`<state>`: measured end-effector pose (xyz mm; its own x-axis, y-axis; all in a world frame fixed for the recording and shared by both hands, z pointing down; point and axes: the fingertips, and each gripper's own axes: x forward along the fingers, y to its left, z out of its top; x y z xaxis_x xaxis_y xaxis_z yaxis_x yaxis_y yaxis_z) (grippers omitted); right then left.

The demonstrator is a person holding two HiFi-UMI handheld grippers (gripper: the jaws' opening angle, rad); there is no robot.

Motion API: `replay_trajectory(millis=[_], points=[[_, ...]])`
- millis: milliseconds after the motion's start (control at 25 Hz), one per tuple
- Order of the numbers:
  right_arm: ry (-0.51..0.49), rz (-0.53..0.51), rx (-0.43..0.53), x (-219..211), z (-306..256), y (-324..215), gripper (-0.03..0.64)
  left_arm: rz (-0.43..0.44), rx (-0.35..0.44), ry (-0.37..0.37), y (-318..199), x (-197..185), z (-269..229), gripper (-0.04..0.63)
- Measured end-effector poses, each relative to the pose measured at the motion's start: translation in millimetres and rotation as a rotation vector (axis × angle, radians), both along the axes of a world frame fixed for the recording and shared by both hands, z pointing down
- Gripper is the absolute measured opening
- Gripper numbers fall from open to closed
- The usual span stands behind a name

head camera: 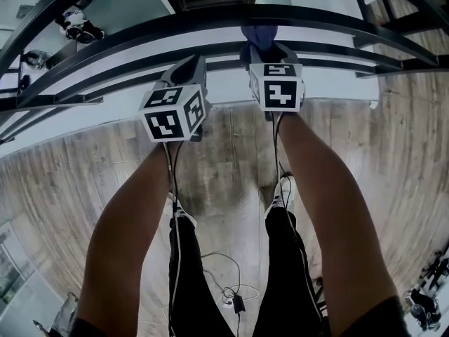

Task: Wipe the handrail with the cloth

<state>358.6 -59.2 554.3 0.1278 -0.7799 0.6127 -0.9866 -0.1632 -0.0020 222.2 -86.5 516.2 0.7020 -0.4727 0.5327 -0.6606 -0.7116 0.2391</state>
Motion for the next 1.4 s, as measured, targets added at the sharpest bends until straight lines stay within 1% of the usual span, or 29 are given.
replay_trajectory(millis=[120, 240, 320, 480, 680, 840, 920, 1040, 1120, 1240, 1320, 1400], points=[[0.012, 0.054, 0.004, 48.1, -2.6, 24.4, 0.126, 0.028, -0.002, 0.008, 17.2, 44.4, 4.1, -0.002], [0.028, 0.094, 0.001, 98.7, -1.3, 49.6, 0.126, 0.019, 0.01, 0.023, 27.3, 82.8, 4.9, -0.002], [0.04, 0.11, -0.001, 133.5, -0.8, 64.4, 0.126, 0.015, 0.005, 0.042, 35.1, 111.3, 5.5, -0.002], [0.064, 0.148, -0.02, 203.6, -1.8, 97.1, 0.126, 0.067, 0.005, 0.051, 63.0, 175.3, 8.1, -0.002], [0.089, 0.18, -0.03, 280.2, -3.0, 135.7, 0.126, 0.133, 0.003, 0.066, 96.5, 249.1, 7.4, -0.002], [0.145, 0.143, -0.053, 335.4, -5.2, 156.1, 0.126, 0.144, -0.057, 0.09, 115.7, 297.1, 12.2, -0.002], [0.141, 0.169, -0.062, 364.7, -4.2, 169.5, 0.126, 0.164, -0.081, 0.106, 124.9, 317.3, 13.5, -0.002], [0.114, 0.222, -0.056, 400.0, -3.6, 186.0, 0.126, 0.215, -0.091, 0.117, 138.4, 342.0, 13.2, -0.002], [0.107, 0.233, -0.054, 413.6, -4.3, 191.9, 0.126, 0.236, -0.085, 0.115, 144.6, 351.0, 11.8, -0.002], [0.115, 0.244, -0.069, 430.8, -5.6, 203.3, 0.126, 0.242, -0.081, 0.108, 151.3, 358.2, 10.1, -0.002], [0.122, 0.269, -0.072, 443.3, -11.1, 210.4, 0.126, 0.256, -0.074, 0.11, 151.8, 362.8, 7.7, -0.002], [0.114, 0.292, -0.06, 444.6, -23.1, 211.3, 0.126, 0.264, -0.071, 0.121, 148.3, 362.3, 6.0, -0.002]])
